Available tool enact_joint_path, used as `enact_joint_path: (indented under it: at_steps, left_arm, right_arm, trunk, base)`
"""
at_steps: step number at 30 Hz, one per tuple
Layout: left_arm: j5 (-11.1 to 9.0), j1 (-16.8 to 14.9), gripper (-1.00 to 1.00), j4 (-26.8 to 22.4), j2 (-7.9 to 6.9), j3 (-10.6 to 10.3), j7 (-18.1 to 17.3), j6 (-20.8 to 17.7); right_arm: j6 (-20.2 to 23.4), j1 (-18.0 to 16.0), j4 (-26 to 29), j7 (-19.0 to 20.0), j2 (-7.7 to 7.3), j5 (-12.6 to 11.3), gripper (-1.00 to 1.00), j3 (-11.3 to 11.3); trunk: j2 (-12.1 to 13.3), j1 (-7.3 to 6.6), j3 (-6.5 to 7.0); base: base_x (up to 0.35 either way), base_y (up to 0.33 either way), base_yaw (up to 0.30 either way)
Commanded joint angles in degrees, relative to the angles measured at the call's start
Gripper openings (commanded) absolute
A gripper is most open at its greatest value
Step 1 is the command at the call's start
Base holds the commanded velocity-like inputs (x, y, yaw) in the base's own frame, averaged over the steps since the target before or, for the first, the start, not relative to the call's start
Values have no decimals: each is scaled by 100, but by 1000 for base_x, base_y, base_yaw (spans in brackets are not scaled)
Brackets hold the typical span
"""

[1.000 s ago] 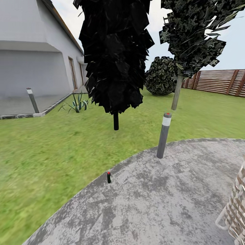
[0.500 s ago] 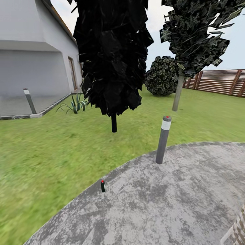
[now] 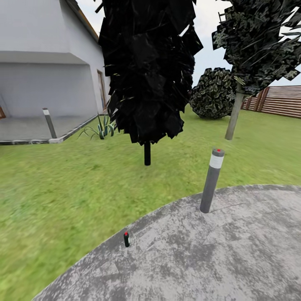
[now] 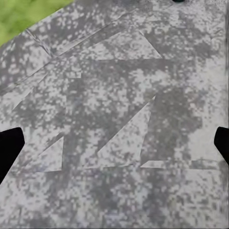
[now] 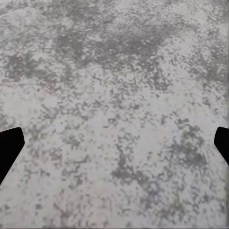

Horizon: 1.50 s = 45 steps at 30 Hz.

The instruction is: In the garden, pick up the pesticide atomizer on the floor and spray pesticide onto both trees until each tree trunk is fully covered.

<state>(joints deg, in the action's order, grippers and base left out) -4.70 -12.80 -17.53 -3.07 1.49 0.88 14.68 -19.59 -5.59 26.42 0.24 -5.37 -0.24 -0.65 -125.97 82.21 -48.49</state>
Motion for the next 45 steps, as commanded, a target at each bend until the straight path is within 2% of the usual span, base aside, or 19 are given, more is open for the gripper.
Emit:
enact_joint_path:
  at_steps: [1,18,34,40,45]
  left_arm:
    - [-49,-3,100,4,-1,-8,0,17]
    - [-57,-3,100,-4,-7,0,0,17]
    - [-58,-3,100,-5,-1,2,0,17]
    - [-58,-3,100,-5,-1,132,0,25]
    - [-58,-3,100,-5,-1,146,-3,26]
  right_arm:
    - [-18,-3,-5,3,1,-2,100,-6]
    - [-19,-3,-5,3,1,-2,100,-6]
    - [-20,-3,-5,3,1,-2,100,-6]
    - [-18,-3,-5,3,1,-2,100,-6]
    - [-18,-3,-5,3,1,-2,100,-6]
  trunk:
    - [-2,2,-5]
    - [-2,2,-5]
    - [-2,2,-5]
    - [-2,2,-5]
    - [-2,2,-5]
  base:
    - [294,-170,9]
    - [298,-76,1]
    - [109,-26,0]
    - [221,-36,0]
    - [42,-3,0]
